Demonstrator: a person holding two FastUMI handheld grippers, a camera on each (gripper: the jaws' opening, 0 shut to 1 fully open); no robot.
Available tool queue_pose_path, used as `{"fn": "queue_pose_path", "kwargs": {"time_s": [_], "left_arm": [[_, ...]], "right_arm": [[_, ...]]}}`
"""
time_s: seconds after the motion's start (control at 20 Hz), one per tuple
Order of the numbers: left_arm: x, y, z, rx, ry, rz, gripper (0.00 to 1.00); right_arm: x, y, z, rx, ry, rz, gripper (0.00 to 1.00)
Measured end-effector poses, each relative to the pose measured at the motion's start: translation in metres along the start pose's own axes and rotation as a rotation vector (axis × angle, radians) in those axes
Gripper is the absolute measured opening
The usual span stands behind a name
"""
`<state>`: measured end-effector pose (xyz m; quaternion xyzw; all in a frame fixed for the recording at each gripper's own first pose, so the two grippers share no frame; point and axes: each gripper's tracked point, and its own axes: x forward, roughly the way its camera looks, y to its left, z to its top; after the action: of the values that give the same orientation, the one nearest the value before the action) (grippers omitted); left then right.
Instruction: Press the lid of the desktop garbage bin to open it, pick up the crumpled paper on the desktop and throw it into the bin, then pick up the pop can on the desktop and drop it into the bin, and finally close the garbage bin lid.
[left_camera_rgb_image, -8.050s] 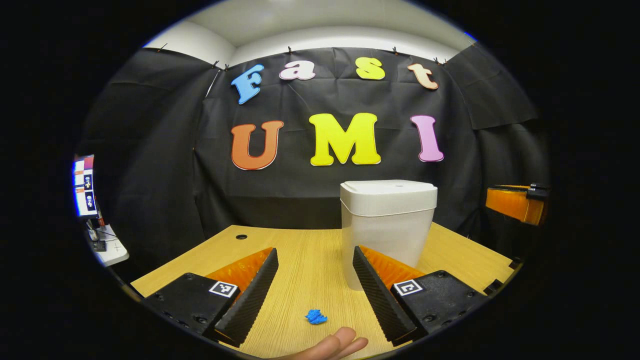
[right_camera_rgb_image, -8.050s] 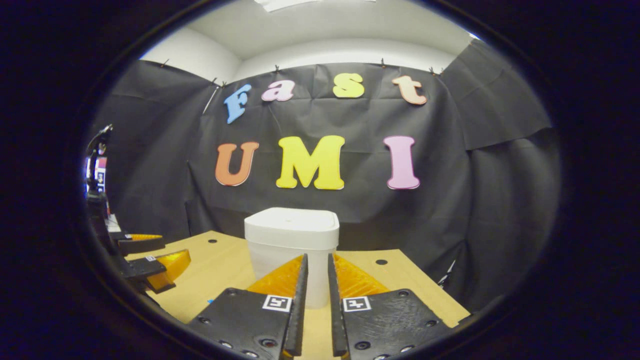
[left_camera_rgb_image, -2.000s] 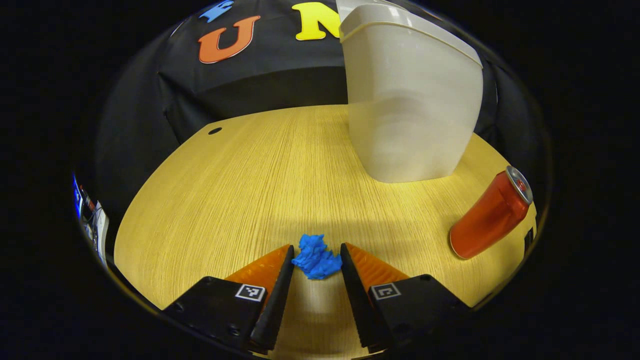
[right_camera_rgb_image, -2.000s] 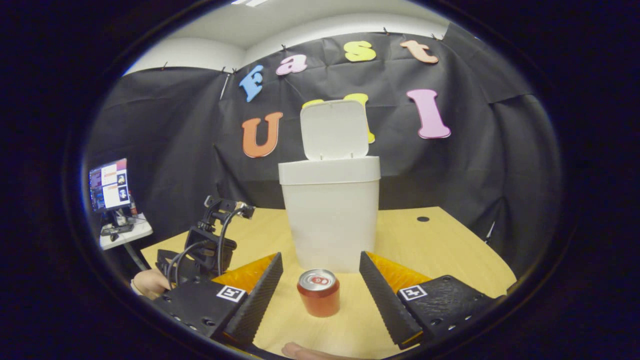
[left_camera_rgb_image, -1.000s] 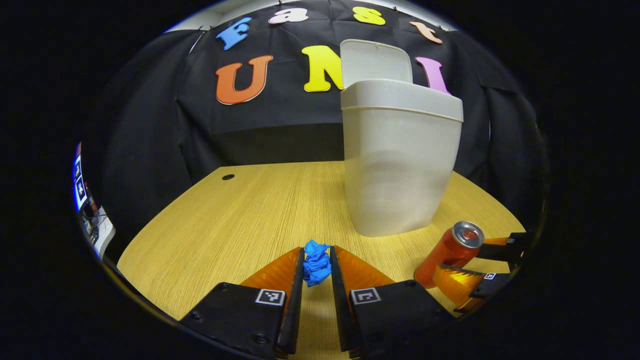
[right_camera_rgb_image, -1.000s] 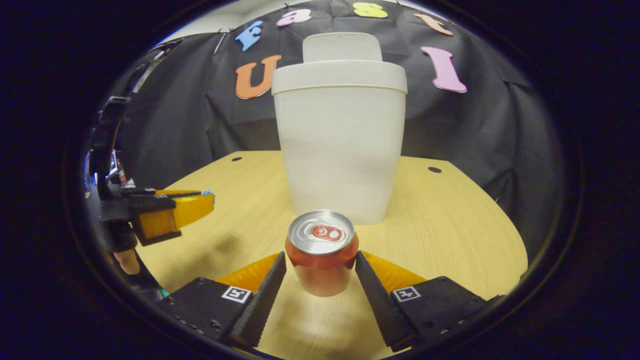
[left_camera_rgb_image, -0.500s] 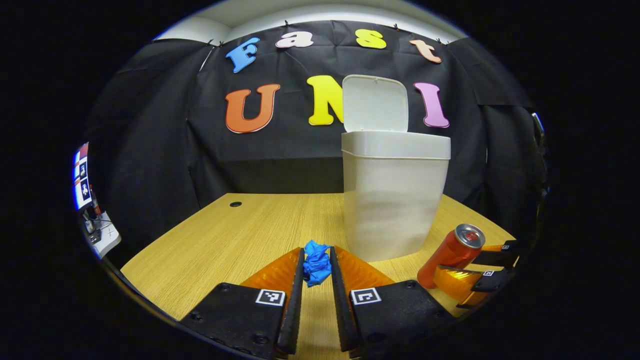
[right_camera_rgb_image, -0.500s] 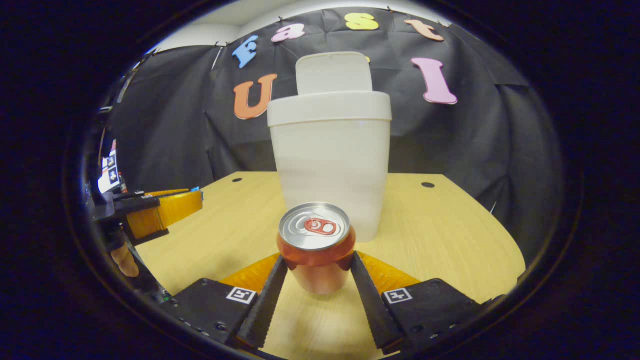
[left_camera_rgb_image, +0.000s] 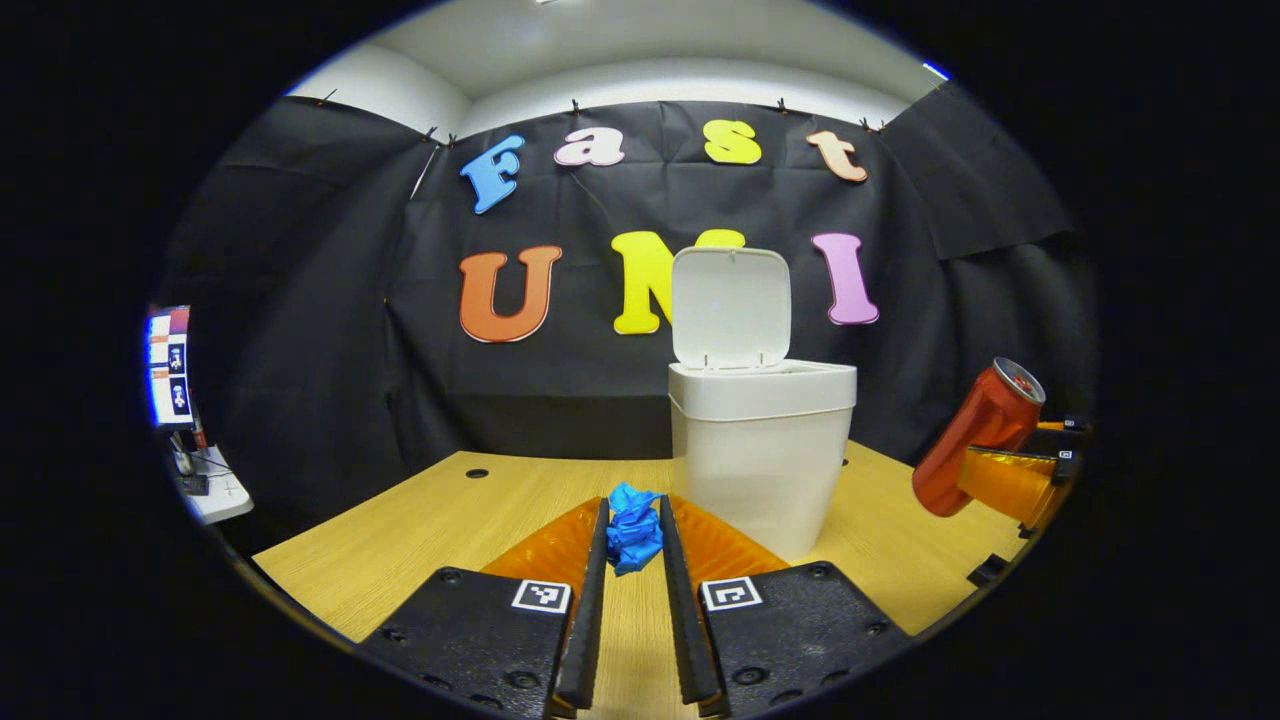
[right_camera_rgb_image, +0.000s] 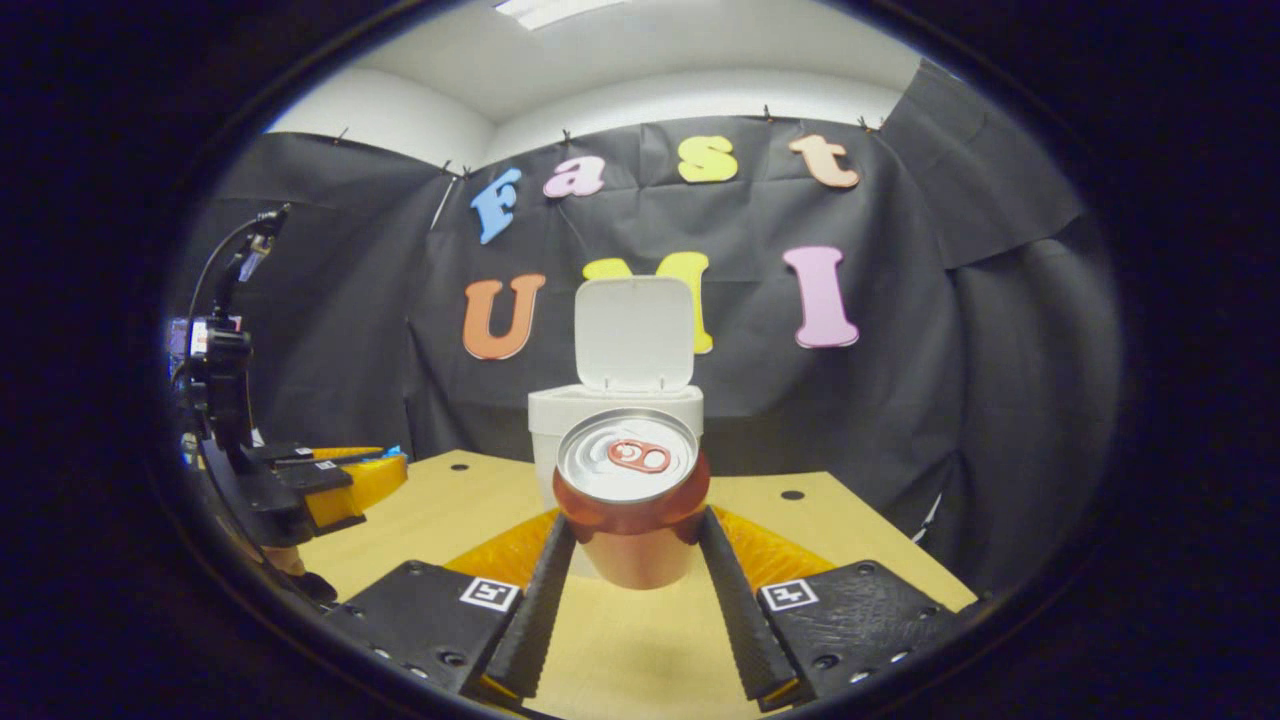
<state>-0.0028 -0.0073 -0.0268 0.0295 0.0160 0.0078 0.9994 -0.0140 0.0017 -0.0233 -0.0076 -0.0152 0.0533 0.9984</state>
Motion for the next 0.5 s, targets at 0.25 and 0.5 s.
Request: {"fn": "queue_pose_path", "kwargs": {"time_s": [0.25, 0.5], "left_arm": [[-0.007, -0.023, 0.028, 0.000, -0.027, -0.017, 0.33], [0.018, -0.043, 0.060, -0.038, -0.041, -0.017, 0.33]], "right_arm": [[-0.027, -0.019, 0.033, 0.018, -0.074, -0.004, 0.73], [-0.036, -0.046, 0.042, 0.028, -0.082, -0.027, 0.72]]}}
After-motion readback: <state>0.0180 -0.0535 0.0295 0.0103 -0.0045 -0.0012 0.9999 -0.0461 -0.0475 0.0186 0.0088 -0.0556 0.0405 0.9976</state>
